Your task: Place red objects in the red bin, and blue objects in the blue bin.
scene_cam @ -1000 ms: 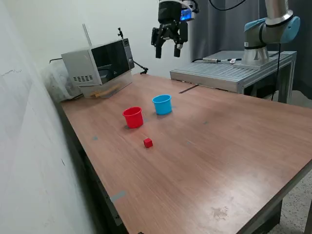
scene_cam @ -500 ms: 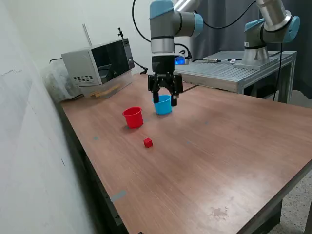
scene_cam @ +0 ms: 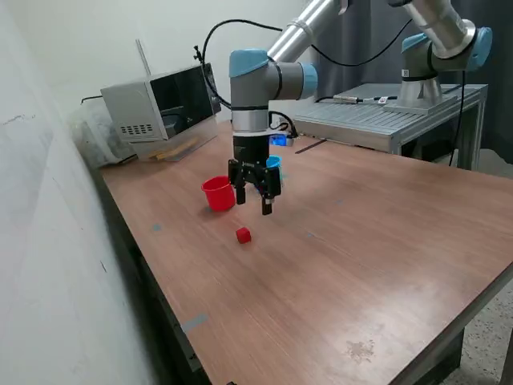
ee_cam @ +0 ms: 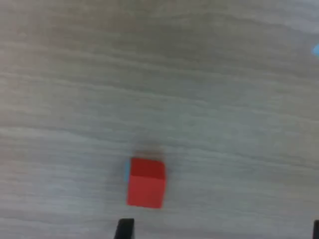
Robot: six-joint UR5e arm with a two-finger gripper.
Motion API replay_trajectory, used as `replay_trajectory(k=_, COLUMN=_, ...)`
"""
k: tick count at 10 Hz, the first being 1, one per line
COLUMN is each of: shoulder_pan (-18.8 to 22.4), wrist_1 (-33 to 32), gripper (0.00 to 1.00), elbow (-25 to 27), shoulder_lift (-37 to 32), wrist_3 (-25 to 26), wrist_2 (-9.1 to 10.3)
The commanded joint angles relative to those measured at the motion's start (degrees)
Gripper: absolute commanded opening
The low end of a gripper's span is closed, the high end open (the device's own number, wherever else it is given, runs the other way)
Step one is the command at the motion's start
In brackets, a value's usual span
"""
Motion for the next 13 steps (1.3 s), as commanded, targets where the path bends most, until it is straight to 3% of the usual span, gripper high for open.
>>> replay_trajectory(k=1, shoulder_pan=-0.3, wrist_1=-0.6, gripper=1.0, elbow=-1.8, shoulder_lift=2.1, wrist_3=0.4, wrist_2=-1.23)
replay_trajectory(k=4, shoulder_pan=-0.8, wrist_1=-0.7, gripper=1.0, elbow=-3.3, shoulder_lift=3.7, wrist_3=0.4, wrist_2=-1.41)
replay_trajectory(k=6, shoulder_pan=-1.0, wrist_1=-0.9, gripper=1.0, elbow=-4.2, shoulder_lift=4.8, wrist_3=0.4, wrist_2=-2.54)
replay_trajectory(k=13, shoulder_pan=-1.3, wrist_1=-0.9, gripper=1.0, elbow=-5.3, shoulder_lift=6.6, wrist_3=0.4, wrist_2=-2.55)
